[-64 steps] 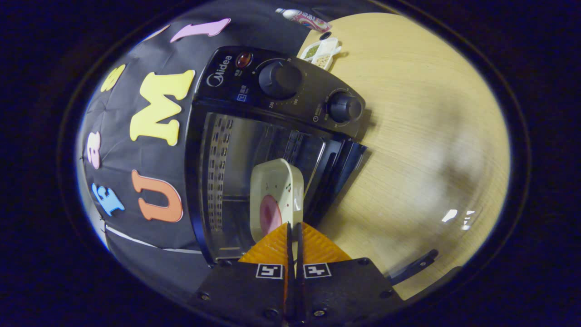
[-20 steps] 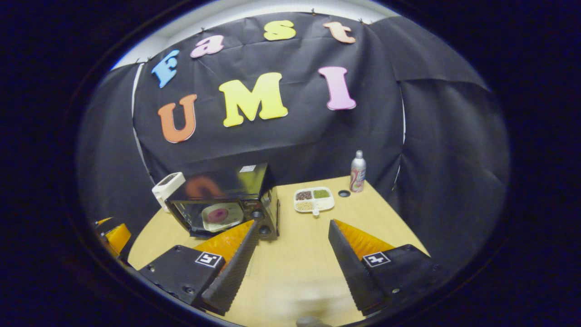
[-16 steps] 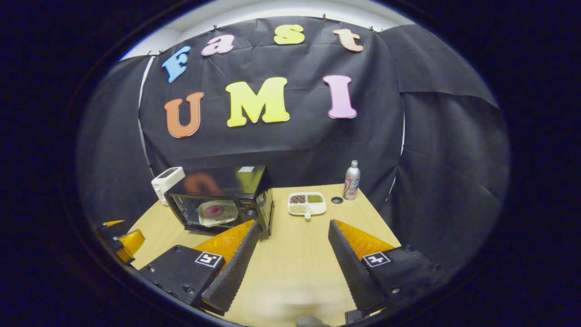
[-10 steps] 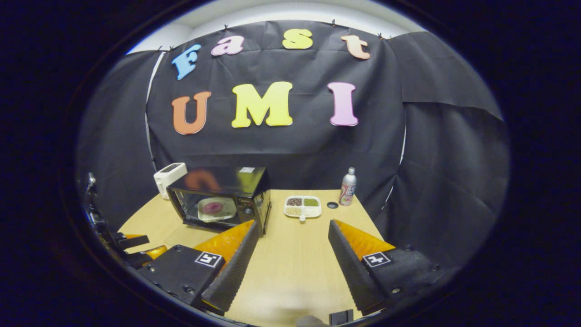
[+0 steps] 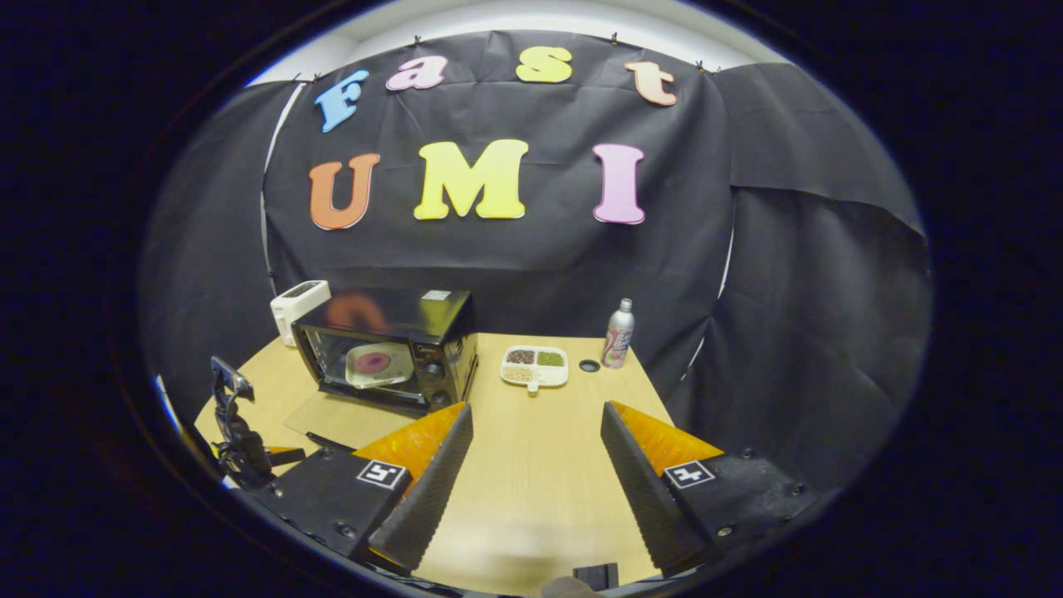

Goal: Open the electric oven with the left hand, put the food in, and close the electric oven.

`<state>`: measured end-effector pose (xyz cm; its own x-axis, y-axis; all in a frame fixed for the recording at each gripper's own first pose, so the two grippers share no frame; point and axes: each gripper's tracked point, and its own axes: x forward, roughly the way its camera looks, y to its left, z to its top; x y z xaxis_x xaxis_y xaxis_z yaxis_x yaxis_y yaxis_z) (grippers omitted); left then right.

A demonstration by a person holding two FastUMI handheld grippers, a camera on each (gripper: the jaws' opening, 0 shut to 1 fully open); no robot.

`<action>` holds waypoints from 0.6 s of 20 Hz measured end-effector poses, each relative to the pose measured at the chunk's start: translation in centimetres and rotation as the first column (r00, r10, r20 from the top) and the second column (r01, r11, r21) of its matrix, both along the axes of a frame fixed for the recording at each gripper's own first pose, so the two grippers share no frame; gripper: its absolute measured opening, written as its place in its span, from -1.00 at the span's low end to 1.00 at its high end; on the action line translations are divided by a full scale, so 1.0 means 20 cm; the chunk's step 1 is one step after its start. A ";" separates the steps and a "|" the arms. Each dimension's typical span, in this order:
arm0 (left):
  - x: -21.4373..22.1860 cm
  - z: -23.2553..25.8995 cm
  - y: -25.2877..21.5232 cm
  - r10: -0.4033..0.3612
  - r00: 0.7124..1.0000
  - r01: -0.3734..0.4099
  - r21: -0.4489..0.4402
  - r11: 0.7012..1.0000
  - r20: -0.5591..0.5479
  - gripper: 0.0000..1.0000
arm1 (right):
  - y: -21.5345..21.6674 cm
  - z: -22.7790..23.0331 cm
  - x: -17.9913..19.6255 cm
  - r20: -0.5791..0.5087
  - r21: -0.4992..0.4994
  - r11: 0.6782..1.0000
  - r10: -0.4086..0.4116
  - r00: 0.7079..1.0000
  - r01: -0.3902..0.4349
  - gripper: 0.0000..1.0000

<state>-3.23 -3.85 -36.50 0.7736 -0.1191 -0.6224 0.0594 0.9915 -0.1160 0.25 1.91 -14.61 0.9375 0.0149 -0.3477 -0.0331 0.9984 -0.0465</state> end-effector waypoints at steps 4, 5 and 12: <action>0.09 -0.09 -0.02 -0.001 1.000 0.001 0.006 1.000 -0.023 0.92 | -0.03 0.01 0.01 -0.003 -0.007 1.000 -0.021 1.000 0.020 0.92; 0.10 -0.11 -0.02 -0.002 0.999 0.002 0.010 1.000 -0.036 0.92 | -0.03 0.00 0.01 -0.008 -0.003 1.000 -0.022 1.000 0.022 0.90; 0.15 -0.17 -0.01 0.000 0.998 0.001 0.014 1.000 -0.056 0.94 | -0.02 -0.01 0.04 -0.030 0.009 1.000 -0.027 0.999 0.027 0.92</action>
